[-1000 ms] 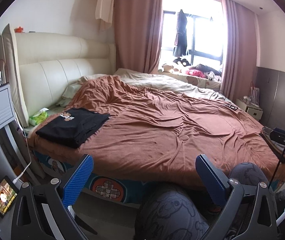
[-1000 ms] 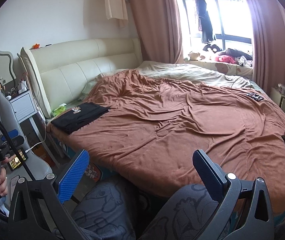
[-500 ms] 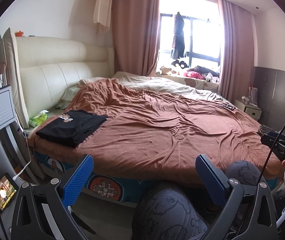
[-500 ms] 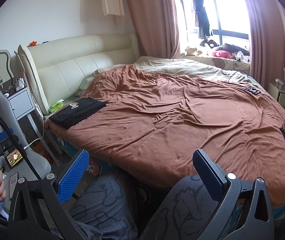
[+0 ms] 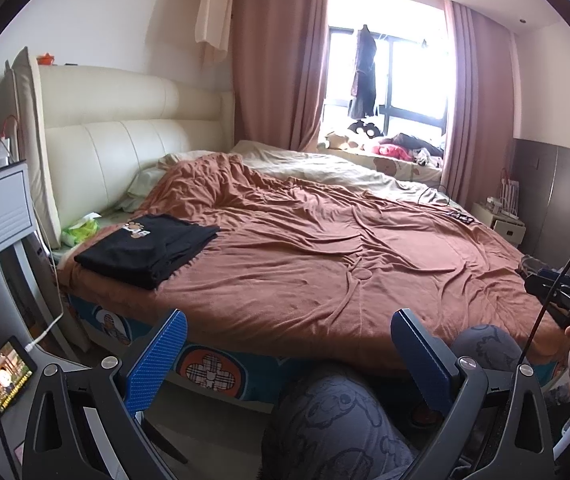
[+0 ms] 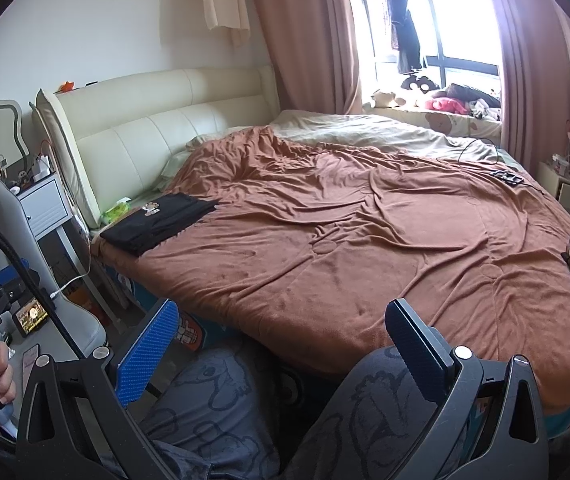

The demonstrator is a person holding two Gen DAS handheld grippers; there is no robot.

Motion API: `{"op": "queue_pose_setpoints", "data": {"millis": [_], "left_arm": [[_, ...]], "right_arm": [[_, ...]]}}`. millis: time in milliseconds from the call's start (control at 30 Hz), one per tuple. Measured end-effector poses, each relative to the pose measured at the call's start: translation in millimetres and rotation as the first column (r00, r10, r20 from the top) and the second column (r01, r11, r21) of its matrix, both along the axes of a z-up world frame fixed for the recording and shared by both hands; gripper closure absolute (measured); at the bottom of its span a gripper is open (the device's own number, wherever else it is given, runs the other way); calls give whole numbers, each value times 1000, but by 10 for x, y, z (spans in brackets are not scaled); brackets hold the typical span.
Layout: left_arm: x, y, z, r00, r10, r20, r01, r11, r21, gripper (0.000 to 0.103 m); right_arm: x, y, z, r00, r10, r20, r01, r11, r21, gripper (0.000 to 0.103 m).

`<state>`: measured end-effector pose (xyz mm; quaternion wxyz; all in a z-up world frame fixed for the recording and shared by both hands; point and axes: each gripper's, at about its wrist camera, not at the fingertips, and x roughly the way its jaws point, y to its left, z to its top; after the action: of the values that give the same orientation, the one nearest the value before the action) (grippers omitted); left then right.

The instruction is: Fold small clothes

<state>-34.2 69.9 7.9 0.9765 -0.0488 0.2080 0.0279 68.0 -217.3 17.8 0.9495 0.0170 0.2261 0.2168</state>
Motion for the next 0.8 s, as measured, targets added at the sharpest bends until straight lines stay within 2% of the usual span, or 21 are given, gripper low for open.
{"op": "queue_pose_setpoints", "data": {"millis": [800], "left_arm": [[-24, -9, 23, 1000, 4, 8, -4, 1000, 1, 0]], "right_arm": [[-4, 14, -2, 1000, 6, -6, -6, 1000, -3, 0]]}}
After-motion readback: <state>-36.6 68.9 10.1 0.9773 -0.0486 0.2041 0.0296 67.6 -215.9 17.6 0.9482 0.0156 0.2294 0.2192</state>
